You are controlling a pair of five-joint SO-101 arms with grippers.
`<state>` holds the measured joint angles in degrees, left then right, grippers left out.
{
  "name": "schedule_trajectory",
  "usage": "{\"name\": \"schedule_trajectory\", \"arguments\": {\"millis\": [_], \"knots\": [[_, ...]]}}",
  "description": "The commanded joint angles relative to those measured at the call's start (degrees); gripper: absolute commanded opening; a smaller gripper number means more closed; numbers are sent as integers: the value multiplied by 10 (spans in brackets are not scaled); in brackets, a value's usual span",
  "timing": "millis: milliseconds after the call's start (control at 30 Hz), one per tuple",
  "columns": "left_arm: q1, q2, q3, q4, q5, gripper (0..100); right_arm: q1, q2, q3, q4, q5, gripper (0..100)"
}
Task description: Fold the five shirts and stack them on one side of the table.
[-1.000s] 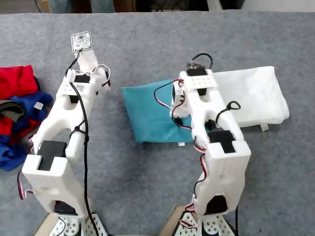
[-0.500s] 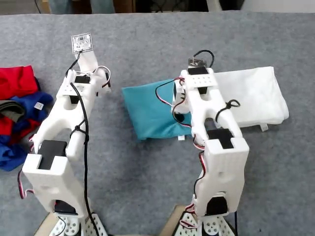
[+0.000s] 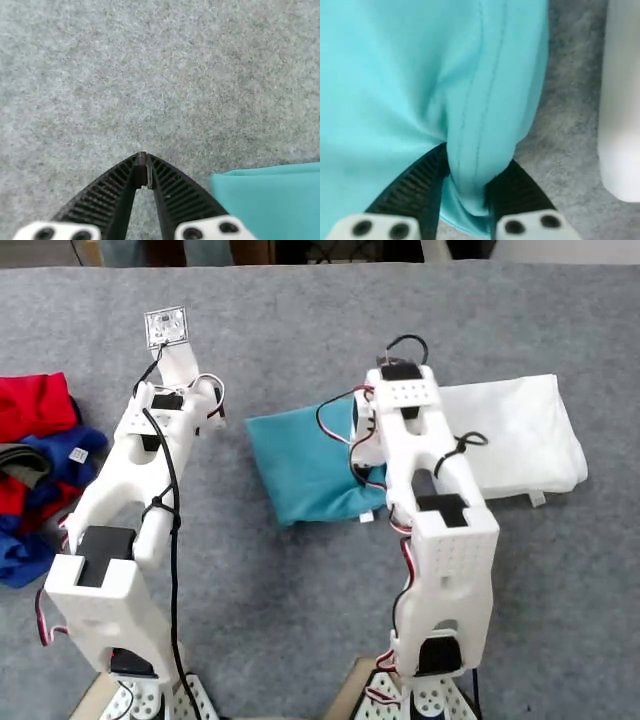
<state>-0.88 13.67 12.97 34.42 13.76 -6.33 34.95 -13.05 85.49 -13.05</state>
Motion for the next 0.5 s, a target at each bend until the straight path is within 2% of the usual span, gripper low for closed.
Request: {"name": "schedule_trajectory", "arguments": {"millis": [0, 233, 467], "knots": [[-6, -33, -5, 3, 4, 29, 2, -5, -77, 46, 18, 14], [-6, -33, -6, 3, 3, 29, 24, -4, -244, 151, 80, 14], [-6, -33, -5, 3, 3, 29, 90, -5, -305, 157, 127, 14]]}}
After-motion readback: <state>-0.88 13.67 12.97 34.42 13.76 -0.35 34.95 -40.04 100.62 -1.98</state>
